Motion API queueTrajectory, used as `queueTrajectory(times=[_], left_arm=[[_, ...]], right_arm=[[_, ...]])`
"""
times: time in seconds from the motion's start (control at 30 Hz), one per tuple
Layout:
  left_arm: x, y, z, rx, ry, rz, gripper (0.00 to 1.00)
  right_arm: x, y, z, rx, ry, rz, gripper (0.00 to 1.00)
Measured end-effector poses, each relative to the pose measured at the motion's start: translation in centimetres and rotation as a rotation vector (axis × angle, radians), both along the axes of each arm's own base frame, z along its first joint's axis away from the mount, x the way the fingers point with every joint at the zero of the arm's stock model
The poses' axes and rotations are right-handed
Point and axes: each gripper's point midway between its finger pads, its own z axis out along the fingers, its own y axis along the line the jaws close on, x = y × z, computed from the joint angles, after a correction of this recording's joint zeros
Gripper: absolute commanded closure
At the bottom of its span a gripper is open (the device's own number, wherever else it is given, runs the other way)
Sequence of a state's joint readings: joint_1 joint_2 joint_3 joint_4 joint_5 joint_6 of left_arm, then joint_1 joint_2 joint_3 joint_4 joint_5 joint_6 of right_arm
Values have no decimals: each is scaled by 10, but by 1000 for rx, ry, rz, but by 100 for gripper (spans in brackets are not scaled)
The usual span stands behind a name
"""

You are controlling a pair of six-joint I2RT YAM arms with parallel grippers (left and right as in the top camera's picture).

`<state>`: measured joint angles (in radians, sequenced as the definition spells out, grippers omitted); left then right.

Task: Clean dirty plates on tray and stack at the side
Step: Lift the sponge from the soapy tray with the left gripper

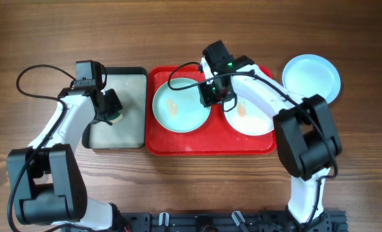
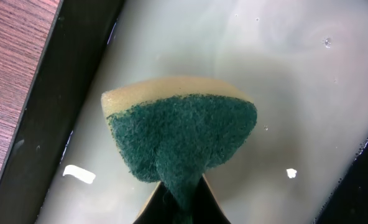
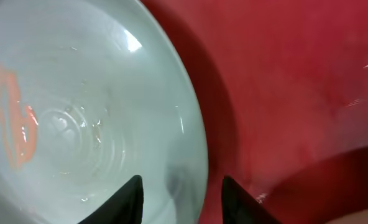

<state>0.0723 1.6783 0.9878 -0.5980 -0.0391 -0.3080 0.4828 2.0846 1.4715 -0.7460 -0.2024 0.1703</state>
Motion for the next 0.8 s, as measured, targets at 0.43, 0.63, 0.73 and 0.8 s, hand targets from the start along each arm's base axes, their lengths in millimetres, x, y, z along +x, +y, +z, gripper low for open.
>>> queueTrajectory(times=[0.43, 0.63, 0.73, 0.8], left_arm=[[0, 0, 0, 0, 0, 0, 96], [5, -4, 1, -18, -21, -33, 96], [7, -6, 5, -3, -33, -110, 96], [11, -6, 22, 24, -82, -171, 96]], right_arm=[[33, -18, -2, -125, -156, -37, 96], [38, -20, 0, -140, -176, -50, 96], [37, -22, 1, -145, -170, -54, 96], [36, -21, 1, -132, -161, -53, 96]])
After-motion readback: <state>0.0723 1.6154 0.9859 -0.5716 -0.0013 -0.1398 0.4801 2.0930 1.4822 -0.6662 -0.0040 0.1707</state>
